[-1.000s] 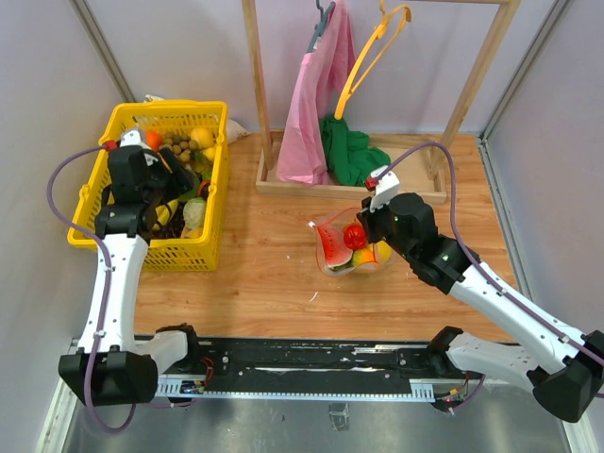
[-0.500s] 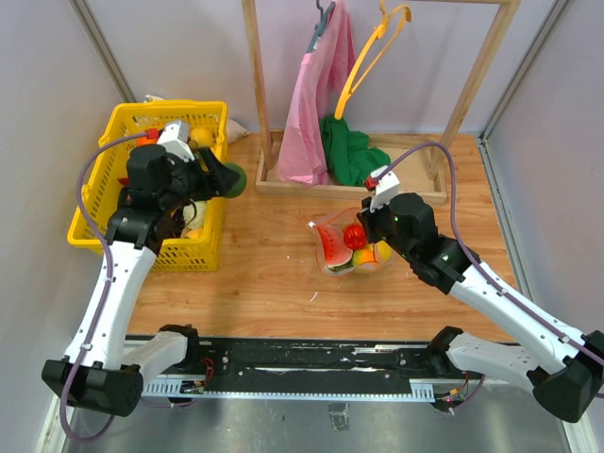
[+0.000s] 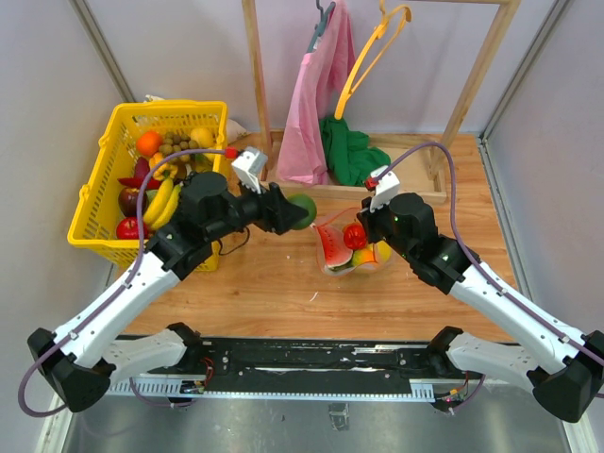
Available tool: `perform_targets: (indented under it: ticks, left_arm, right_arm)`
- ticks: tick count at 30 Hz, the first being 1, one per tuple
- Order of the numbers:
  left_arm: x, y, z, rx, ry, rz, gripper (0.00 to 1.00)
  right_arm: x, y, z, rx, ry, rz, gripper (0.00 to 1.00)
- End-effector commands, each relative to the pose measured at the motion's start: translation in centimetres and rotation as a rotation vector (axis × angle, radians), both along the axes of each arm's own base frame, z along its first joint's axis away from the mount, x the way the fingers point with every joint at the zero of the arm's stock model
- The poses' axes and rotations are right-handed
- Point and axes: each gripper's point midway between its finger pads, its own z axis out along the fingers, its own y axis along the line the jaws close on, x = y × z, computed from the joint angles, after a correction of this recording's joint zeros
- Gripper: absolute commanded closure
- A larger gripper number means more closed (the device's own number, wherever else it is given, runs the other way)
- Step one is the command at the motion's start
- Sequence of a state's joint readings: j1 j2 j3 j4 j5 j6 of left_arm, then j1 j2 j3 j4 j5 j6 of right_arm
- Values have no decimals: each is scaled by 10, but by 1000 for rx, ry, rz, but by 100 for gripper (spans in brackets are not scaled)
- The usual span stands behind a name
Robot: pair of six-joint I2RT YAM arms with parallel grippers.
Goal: Place the food in the zip-top bag and seal the zipper
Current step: Place the fake fruit in the zipper food storage bag.
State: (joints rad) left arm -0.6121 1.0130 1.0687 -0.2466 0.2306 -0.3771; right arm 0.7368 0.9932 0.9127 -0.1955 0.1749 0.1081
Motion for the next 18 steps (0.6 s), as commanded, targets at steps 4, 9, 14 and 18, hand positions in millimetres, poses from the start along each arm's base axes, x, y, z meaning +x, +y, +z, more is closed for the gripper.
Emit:
perform_targets:
  ticks: [4,9,14,18]
  left_arm:
    - [-20,-56,6,5,-140,-125,83]
    - [-28,-86,-18,97,-165,-154,84]
    - [-27,-106,-45,211,-194,-139,82]
    - [-17,-110,-69,269,-173,-87,82]
  right_arm:
    - [2,-1,13,35,-25,-9,99]
    - [2,-2,14,36,-26,-10,99]
    - [2,-2,14,35,-26,-12,99]
    - [2,-3,13,34,-25,-11,99]
